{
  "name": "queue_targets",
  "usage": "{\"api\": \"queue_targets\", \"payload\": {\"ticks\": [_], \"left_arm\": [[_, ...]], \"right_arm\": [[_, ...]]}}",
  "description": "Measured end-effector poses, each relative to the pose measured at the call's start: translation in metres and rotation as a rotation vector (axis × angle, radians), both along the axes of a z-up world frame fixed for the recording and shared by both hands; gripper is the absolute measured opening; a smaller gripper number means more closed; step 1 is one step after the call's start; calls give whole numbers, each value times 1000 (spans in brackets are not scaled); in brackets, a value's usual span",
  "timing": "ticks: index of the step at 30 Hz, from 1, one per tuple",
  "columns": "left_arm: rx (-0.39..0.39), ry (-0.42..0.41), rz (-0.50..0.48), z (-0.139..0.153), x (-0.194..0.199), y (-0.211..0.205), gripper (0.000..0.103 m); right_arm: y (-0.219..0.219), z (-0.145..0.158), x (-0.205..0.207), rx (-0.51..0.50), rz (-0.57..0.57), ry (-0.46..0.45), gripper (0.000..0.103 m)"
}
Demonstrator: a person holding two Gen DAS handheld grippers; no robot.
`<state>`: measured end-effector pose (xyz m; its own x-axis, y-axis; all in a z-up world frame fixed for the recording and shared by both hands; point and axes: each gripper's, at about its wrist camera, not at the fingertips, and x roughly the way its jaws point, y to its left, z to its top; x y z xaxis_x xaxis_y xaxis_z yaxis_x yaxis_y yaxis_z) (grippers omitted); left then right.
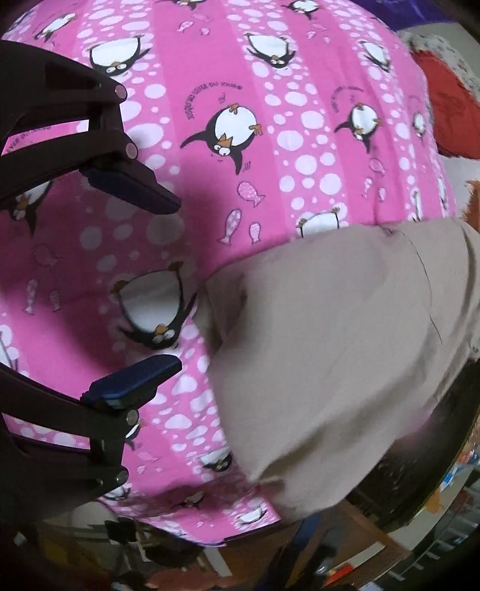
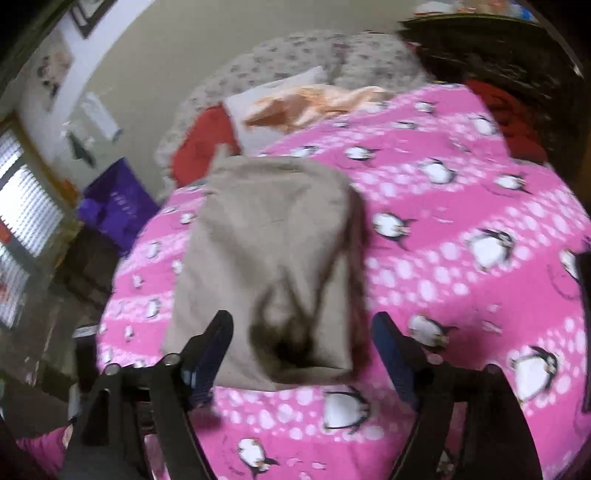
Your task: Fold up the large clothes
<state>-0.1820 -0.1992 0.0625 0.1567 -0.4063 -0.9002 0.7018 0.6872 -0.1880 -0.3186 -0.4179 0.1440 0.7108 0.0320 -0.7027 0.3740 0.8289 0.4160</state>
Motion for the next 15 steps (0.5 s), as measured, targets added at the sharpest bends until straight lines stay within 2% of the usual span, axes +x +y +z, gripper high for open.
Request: {"api": "queue_targets", "payload": {"ticks": [1, 2, 4, 5, 6, 9, 10, 12, 14, 15], "left_arm": [[4, -7, 39, -1, 5, 1, 78], [-1, -5, 63, -1, 8, 2, 78], [-18, 17, 103, -1, 16, 6, 78], [-24, 26, 124, 1, 20, 10, 78], [-31, 30, 137, 3, 25, 13, 78], [-37, 31, 157, 5, 36, 24, 78], [-37, 27, 181, 5, 41, 29, 78], [-49, 53, 200, 3, 46, 34, 78], [-75, 81, 218, 5, 49, 41, 78], [-84, 79, 220, 7, 50, 43, 78]], "right_arm": [[3, -5, 8, 11, 22, 19, 80], [7, -13, 18, 15, 37, 48, 75], [16, -32, 34, 24, 89, 103, 18], [19, -39, 40, 20, 112, 131, 4], [18, -37, 39, 13, 96, 122, 4], [3, -22, 18, 57, 36, 11, 3], [-5, -24, 11, 63, -10, 5, 3], [-9, -46, 13, 30, -42, 94, 3], [-9, -75, 15, 78, -33, 188, 2], [-8, -77, 13, 94, -20, 191, 3]]}}
